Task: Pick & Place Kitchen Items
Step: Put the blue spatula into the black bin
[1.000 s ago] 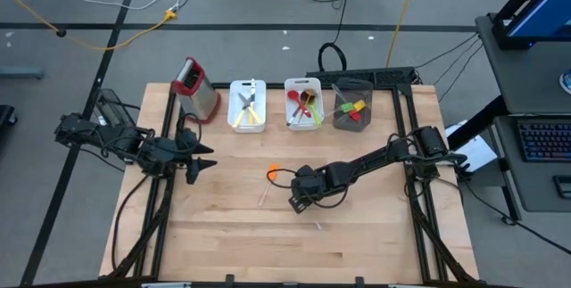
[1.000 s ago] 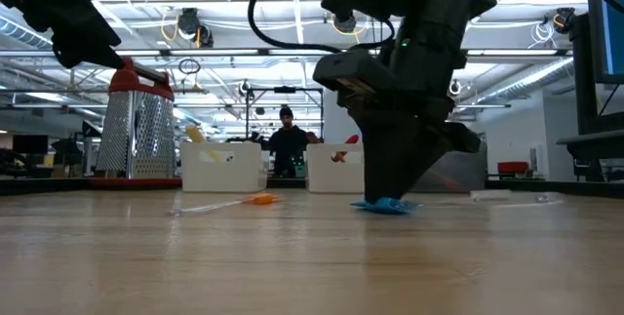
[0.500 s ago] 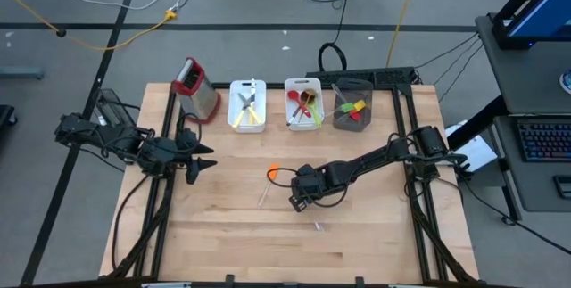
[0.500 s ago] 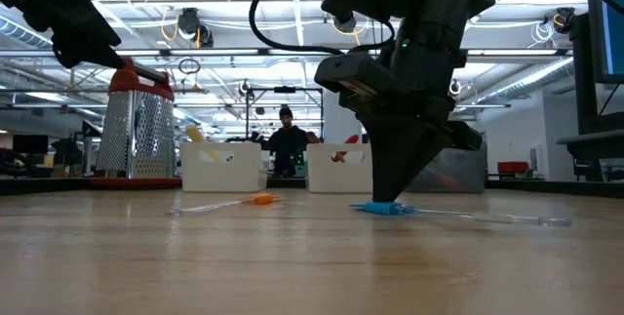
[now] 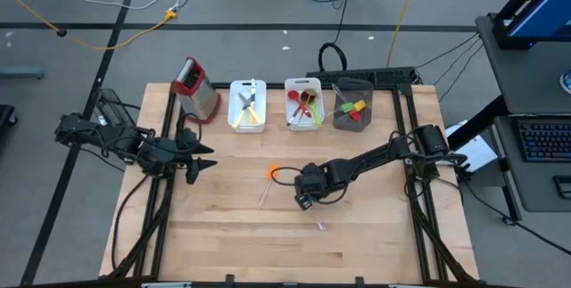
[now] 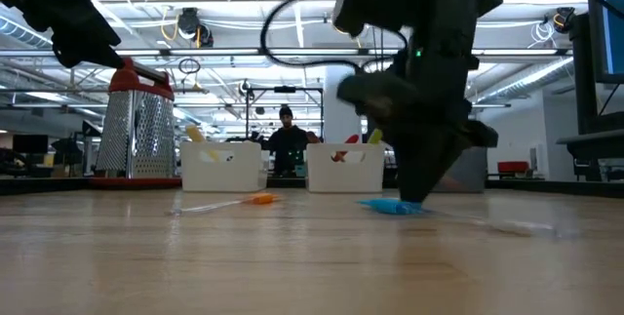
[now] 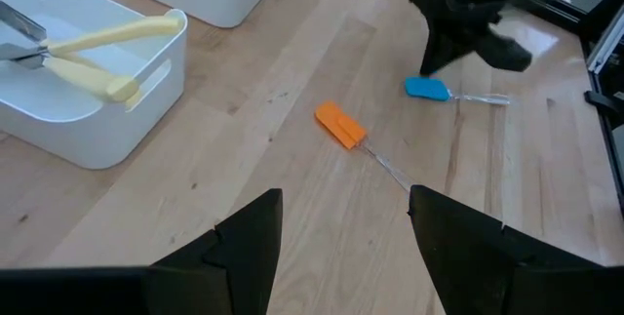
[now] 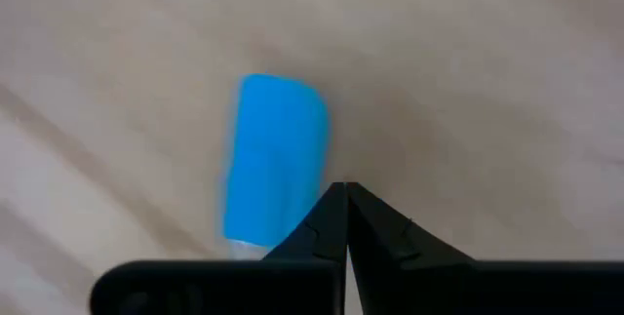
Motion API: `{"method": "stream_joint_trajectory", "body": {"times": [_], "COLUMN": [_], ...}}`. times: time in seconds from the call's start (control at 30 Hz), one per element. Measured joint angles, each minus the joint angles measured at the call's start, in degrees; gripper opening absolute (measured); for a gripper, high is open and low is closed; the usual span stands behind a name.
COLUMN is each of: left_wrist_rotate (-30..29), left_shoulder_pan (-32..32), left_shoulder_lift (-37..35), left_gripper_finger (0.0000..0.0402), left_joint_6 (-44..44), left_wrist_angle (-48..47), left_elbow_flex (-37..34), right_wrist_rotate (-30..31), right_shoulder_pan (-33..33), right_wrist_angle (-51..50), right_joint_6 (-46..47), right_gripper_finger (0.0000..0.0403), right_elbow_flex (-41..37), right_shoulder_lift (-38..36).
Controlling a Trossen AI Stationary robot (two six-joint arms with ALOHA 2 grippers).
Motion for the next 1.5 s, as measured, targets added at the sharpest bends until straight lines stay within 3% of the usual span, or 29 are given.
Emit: {"method": "stream_joint_trajectory", "body": {"times": [0.23, 0.57, 0.73, 1.17, 1.33, 1.5], "left_wrist_rotate": [0.0, 0.0, 0.0, 0.0, 0.0, 0.0], "left_shoulder_pan": [0.0, 0.0, 0.0, 0.0, 0.0, 0.0], "left_shoulder_lift": [0.0, 0.0, 0.0, 0.0, 0.0, 0.0], "left_gripper_finger": [0.0230, 0.0230, 0.0230, 0.0230, 0.0230, 0.0230], "left_joint_6": [0.1, 0.3, 1.0, 1.4, 1.5, 1.5], "left_wrist_angle": [0.0, 0.0, 0.0, 0.0, 0.0, 0.0], "left_elbow_flex": [0.0, 0.0, 0.0, 0.0, 0.0, 0.0], "right_wrist_rotate": [1.9, -0.1, -2.6, -10.5, -12.3, -11.4], "right_shoulder_pan": [-1.0, -1.4, -2.6, -6.9, -7.4, -7.1], "right_wrist_angle": [-4.3, 3.8, 3.2, 4.4, 7.4, 12.0], "right_joint_6": [-0.2, -1.8, -4.4, -2.5, -2.7, -1.2], "right_gripper_finger": [0.0001, 0.0008, 0.0057, 0.0240, 0.0267, 0.0267], "right_elbow_flex": [0.0, 0.0, 0.1, 0.1, 0.1, 0.0], "right_shoulder_lift": [-2.9, -3.8, -4.3, -4.3, -4.3, -4.3]}}
